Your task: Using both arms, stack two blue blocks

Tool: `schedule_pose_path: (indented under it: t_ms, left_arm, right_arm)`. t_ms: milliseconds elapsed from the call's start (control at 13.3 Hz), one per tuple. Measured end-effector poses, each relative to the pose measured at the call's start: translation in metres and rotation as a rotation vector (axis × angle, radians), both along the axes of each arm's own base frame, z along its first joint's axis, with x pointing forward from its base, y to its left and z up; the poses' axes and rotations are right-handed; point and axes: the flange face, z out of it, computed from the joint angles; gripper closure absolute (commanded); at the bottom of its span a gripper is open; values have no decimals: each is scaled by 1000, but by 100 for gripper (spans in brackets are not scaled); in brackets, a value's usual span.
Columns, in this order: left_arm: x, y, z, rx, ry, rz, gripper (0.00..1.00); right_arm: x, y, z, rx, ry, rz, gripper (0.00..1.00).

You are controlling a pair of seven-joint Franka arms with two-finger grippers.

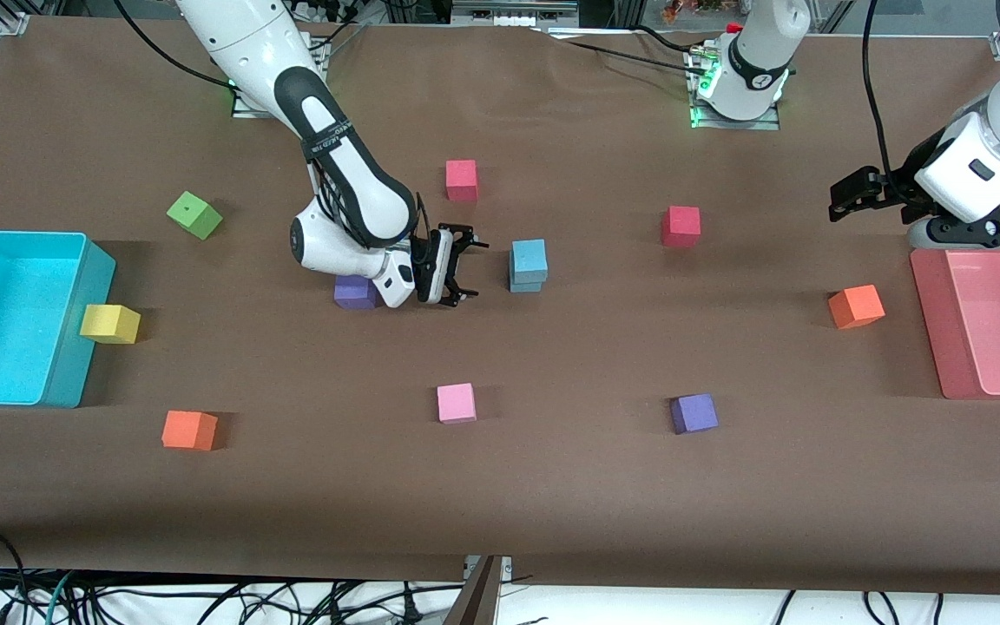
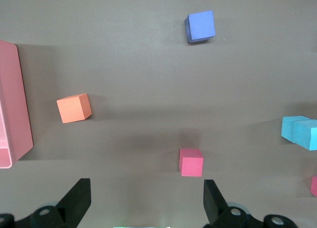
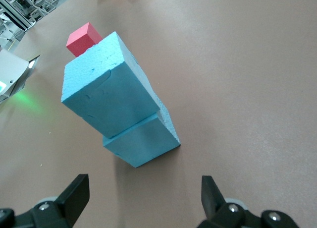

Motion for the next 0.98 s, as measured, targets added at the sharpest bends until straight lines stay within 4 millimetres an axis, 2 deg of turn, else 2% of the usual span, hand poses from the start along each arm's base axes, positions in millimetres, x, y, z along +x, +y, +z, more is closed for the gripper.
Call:
schedule_pose_path:
  t_ms: [226, 377, 453, 603, 830, 981]
  left_arm:
    - [1, 2, 4, 0, -8, 4, 0]
    - [2, 6, 6, 0, -13, 12, 0]
    - [3, 7, 5, 0, -11, 14, 0]
    - [5, 7, 0, 2, -3, 14, 0]
    - [9, 6, -6, 4, 6, 14, 0]
    - [9, 7, -5, 4, 4, 16, 0]
  right_arm:
    - [7, -5, 5, 9, -4, -7, 0]
    - [24, -26, 22, 31, -4, 22, 0]
    - [35, -45, 35, 17, 10, 62, 0]
    - [56, -92, 73, -84, 88, 170, 0]
    - [80, -154, 147, -241, 187, 276, 0]
    - [94, -189, 179, -335, 222, 280, 0]
